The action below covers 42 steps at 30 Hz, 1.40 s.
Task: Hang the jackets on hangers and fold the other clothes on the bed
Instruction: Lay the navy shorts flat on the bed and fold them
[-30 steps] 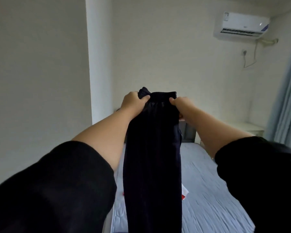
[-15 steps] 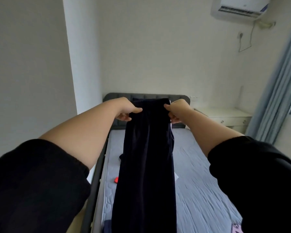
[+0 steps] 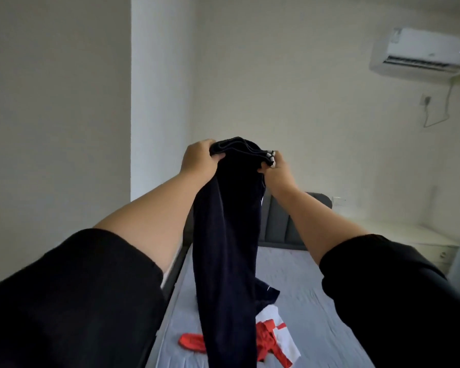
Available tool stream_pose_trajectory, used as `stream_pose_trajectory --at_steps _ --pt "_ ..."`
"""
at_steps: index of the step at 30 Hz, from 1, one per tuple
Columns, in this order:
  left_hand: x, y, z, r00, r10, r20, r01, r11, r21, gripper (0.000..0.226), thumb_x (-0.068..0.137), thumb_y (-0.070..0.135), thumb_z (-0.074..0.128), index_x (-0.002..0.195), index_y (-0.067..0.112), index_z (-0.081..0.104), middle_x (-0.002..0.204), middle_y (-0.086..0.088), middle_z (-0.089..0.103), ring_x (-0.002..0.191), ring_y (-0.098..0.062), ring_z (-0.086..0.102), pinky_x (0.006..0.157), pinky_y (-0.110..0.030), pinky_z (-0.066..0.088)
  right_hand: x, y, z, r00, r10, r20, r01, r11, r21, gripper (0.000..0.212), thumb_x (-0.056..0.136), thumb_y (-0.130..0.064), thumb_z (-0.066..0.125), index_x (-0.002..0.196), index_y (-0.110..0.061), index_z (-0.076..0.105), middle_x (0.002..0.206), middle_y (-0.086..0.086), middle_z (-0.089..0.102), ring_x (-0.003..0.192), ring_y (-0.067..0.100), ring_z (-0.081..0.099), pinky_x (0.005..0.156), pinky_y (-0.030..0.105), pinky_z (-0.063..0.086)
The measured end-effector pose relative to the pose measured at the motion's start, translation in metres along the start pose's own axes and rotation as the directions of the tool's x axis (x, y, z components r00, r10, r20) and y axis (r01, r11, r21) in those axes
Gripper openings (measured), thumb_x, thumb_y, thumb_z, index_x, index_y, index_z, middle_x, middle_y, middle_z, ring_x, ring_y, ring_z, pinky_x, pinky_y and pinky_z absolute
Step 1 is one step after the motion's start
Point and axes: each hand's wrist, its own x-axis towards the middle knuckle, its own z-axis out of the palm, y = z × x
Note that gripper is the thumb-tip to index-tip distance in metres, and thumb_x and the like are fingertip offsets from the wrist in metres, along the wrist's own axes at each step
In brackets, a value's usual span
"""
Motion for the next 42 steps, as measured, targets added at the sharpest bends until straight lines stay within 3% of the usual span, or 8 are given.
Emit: stream_pose_trajectory --at_steps 8,15,18,26,32,35,38,42 --pt "-0.082 -0.048 -0.007 0.988 -0.072 0.14 0.084 0.993 -0.079 0.013 0.09 0.022 0.061 0.1 0.017 0.068 0.083 0.009 0.062 0.082 -0.013 0.056 0.069 -0.02 0.037 -0.071 0.035 0.025 0.994 0.091 0.054 -0.089 0.995 -0.052 0.014 0.097 -0.008 0.04 0.107 -0.014 0.049 0.109 0.016 0.064 0.103 0.034 0.063 0.091 0.051 0.049" --pt "-0.231 -0.119 0.022 0.894 -0.204 0.399 0.28 0.95 -0.142 0.01 0.091 0.022 0.061 0.099 0.024 0.066 0.09 0.01 0.064 0.09 -0.013 0.058 0.08 -0.025 0.043 -0.223 0.122 0.051 0.945 0.322 0.06 -0.303 0.929 -0.213 0.014 0.095 -0.007 0.044 0.092 -0.019 0.049 0.076 0.005 0.062 0.066 0.016 0.06 0.058 0.022 0.04" --pt "-0.315 -0.154 0.03 0.8 -0.279 0.531 0.376 0.923 -0.082 0.024 0.091 0.022 0.061 0.114 0.019 0.066 0.099 0.005 0.063 0.095 -0.015 0.057 0.084 -0.026 0.042 -0.297 0.176 0.067 0.914 0.399 0.067 -0.374 0.897 -0.237 0.012 0.092 -0.006 0.051 0.101 -0.01 0.058 0.072 0.004 0.054 0.064 0.019 0.051 0.064 0.025 0.04" --pt "-0.512 -0.286 0.07 0.384 -0.491 0.782 0.567 0.793 0.22 0.026 0.079 0.021 0.075 0.102 0.011 0.071 0.104 -0.004 0.068 0.107 -0.023 0.062 0.095 -0.029 0.045 -0.496 0.335 0.122 0.724 0.616 0.31 -0.575 0.788 -0.221 0.011 0.09 -0.003 0.057 0.087 -0.011 0.064 0.071 0.0 0.052 0.067 0.013 0.049 0.052 0.008 0.039" --pt "-0.657 -0.389 0.122 0.244 -0.501 0.83 0.788 0.601 0.132 0.022 0.085 0.019 0.068 0.107 0.015 0.068 0.111 -0.004 0.07 0.111 -0.021 0.061 0.103 -0.039 0.042 -0.598 0.462 0.166 0.631 0.592 0.502 -0.68 0.733 -0.01 0.028 0.096 0.002 0.046 0.123 0.006 0.056 0.104 0.01 0.058 0.093 0.019 0.055 0.083 0.023 0.046" --pt "-0.715 -0.427 0.141 0.25 -0.486 0.837 0.86 0.51 0.04 0.016 0.09 0.019 0.063 0.105 0.016 0.068 0.111 -0.005 0.071 0.11 -0.022 0.064 0.088 -0.033 0.05 -0.644 0.511 0.19 0.643 0.545 0.538 -0.695 0.71 0.112 0.023 0.099 -0.002 0.044 0.117 0.004 0.058 0.101 0.008 0.062 0.093 0.018 0.059 0.084 0.026 0.049" --pt "-0.762 -0.45 0.146 0.326 -0.524 0.787 0.875 0.483 -0.041 0.019 0.093 0.027 0.06 0.11 0.019 0.063 0.118 -0.004 0.066 0.118 -0.023 0.057 0.102 -0.039 0.042 -0.684 0.541 0.209 0.653 0.494 0.574 -0.706 0.671 0.225 0.014 0.099 -0.009 0.048 0.105 -0.012 0.06 0.087 -0.007 0.069 0.084 0.008 0.064 0.069 0.014 0.05" --pt "-0.809 -0.455 0.129 0.377 -0.529 0.76 0.905 0.386 -0.181 0.033 0.096 0.029 0.055 0.124 0.012 0.058 0.123 -0.009 0.063 0.114 -0.026 0.059 0.102 -0.043 0.044 -0.729 0.553 0.226 0.647 0.45 0.615 -0.68 0.706 0.199 0.023 0.093 -0.006 0.056 0.116 -0.007 0.061 0.101 0.003 0.069 0.093 0.014 0.066 0.075 0.018 0.051"
